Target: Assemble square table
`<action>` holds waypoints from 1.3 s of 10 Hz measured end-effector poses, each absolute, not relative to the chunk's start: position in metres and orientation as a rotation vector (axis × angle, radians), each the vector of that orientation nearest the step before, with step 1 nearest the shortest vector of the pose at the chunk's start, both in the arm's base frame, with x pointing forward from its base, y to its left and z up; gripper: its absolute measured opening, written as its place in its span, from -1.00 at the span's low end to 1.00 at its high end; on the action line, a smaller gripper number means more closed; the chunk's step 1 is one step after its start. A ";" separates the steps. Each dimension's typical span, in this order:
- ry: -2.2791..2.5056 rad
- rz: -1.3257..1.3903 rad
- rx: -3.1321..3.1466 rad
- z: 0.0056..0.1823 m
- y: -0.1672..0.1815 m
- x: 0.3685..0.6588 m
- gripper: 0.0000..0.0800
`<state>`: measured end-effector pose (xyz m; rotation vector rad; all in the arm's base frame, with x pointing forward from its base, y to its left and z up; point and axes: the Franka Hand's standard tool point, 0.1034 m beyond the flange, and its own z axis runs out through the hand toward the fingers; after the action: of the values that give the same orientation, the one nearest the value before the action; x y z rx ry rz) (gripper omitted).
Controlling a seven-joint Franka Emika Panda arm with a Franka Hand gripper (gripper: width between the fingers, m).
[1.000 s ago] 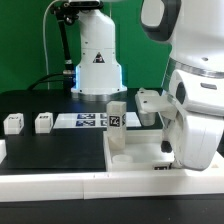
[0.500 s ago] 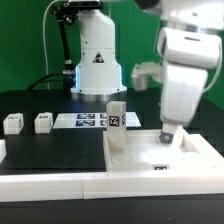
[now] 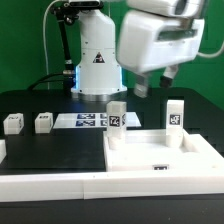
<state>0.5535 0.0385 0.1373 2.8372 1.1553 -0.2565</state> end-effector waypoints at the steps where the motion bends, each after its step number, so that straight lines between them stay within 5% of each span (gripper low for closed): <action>1: 1.111 -0.226 2.867 0.136 0.019 0.538 0.62; 9: 0.950 -0.197 2.933 0.128 -0.020 0.524 0.62; 13: 0.620 -0.312 3.007 0.104 -0.075 0.478 0.62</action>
Offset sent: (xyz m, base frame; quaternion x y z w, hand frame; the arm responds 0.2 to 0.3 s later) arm 0.0000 0.0000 0.0000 0.0000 0.0000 0.0000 1.0000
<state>0.4785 -0.0749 0.1041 3.0074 0.6199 -0.3123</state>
